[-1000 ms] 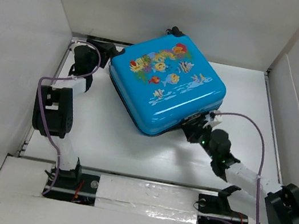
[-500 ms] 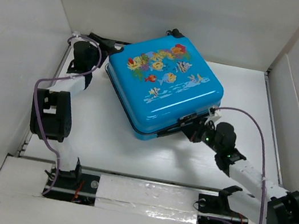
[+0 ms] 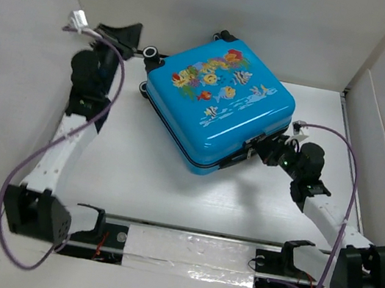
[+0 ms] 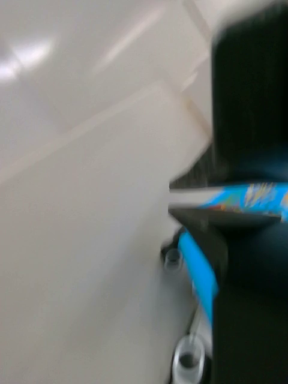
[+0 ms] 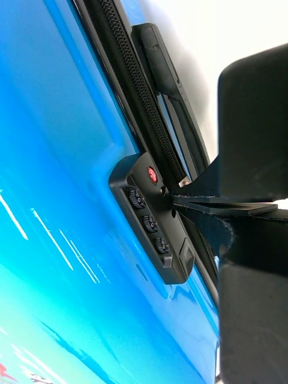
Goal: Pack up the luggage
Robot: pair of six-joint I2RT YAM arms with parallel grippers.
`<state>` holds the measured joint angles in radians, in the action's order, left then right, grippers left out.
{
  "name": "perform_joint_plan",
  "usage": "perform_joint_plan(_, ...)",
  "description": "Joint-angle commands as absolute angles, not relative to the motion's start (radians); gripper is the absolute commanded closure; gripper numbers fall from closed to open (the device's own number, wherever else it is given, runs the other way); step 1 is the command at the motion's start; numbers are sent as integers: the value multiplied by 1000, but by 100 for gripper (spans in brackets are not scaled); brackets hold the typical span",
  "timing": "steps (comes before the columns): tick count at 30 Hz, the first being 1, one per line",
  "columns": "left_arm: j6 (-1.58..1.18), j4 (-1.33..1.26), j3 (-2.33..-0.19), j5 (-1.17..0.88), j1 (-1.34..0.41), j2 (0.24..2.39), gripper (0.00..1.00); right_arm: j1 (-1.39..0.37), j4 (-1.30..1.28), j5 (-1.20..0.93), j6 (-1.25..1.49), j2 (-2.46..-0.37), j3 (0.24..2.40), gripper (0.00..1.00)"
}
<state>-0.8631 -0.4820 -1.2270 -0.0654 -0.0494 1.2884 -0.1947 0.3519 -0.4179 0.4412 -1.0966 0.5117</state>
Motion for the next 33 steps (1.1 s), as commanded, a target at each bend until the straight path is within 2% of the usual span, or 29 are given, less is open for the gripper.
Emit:
perform_joint_plan(1,-867,-656,-1020,-51,-266,1105,98,-195,499,-483,445,-1075,569,100)
perform_joint_plan(4,-790,-666,-863,-19,-483,988,100,-207,480,-468,446,-1023,506,100)
perform_joint_plan(7,-791,-615,-537,58,-540,798,100,-230,442,-413,434,-942,428,100)
perform_joint_plan(8,-784,-594,-493,66,-540,749,100,-241,425,-388,423,-919,413,99)
perform_joint_plan(10,-761,-474,-419,101,-540,643,100,-241,376,-330,408,-845,388,81)
perform_joint_plan(11,-753,-441,-360,110,-540,526,100,-241,358,-324,385,-825,388,64)
perform_joint_plan(13,-738,-339,-313,103,-540,422,100,-241,305,-319,359,-776,391,58)
perform_joint_plan(15,-738,-275,-263,91,-540,345,100,-253,279,-310,342,-765,388,61)
perform_joint_plan(17,-742,-291,-197,45,-540,377,100,-262,281,-293,342,-781,373,66)
perform_joint_plan(20,-752,-446,-123,-38,-540,518,100,-273,321,-282,334,-831,356,65)
perform_joint_plan(25,-703,-632,-133,-75,-549,716,100,-333,325,-183,296,-880,373,66)
perform_joint_plan(29,-700,-745,-124,-117,-558,823,100,-362,370,-175,290,-919,367,57)
perform_joint_plan(33,-667,-807,-143,-121,-597,891,100,-362,420,-160,288,-959,367,56)
